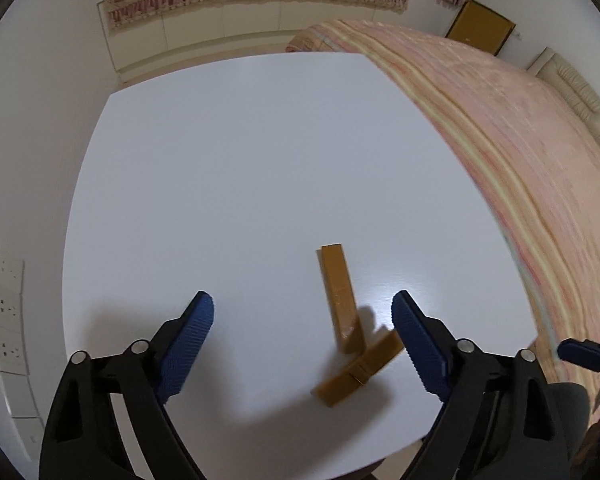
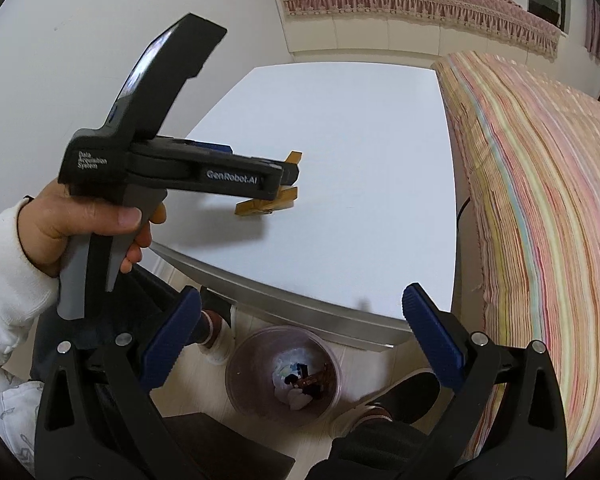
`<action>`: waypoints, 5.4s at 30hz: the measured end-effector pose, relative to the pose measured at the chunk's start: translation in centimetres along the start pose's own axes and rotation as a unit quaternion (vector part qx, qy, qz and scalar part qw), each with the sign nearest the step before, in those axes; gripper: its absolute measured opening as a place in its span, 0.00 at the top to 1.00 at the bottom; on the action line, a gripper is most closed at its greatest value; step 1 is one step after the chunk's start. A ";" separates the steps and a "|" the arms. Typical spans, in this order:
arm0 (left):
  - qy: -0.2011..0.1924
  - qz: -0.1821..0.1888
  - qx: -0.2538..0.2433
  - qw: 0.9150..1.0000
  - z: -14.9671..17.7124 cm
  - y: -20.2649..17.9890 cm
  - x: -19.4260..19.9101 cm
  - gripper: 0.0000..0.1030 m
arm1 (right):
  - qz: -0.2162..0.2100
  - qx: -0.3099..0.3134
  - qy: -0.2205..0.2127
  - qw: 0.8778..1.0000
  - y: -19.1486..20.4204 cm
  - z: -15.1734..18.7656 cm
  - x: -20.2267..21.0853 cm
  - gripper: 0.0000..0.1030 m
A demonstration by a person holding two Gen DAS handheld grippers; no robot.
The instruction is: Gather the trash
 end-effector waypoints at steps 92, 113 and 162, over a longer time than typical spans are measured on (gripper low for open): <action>-0.009 0.120 -0.101 0.988 11.5 0.4 10.6 0.89 | 0.018 0.054 0.005 0.998 6.6 3.1 4.5 0.43; -0.003 0.145 -0.110 0.983 14.3 -0.5 12.1 0.31 | -0.008 0.064 0.020 0.998 7.9 6.0 5.0 0.10; -0.125 0.075 -0.048 0.988 3.0 2.5 16.2 0.06 | 0.081 0.002 -0.082 0.993 3.8 -7.3 8.0 0.03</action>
Point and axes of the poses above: each gripper's, at about its wrist camera, not at the fingertips, and x roughly against the way its jaws point, y to its left, z to its underside, the point moved 4 cm from there along -x, roughly the way its jaws point, and after that the axes turned 7 degrees about x, right-handed, at the moved point
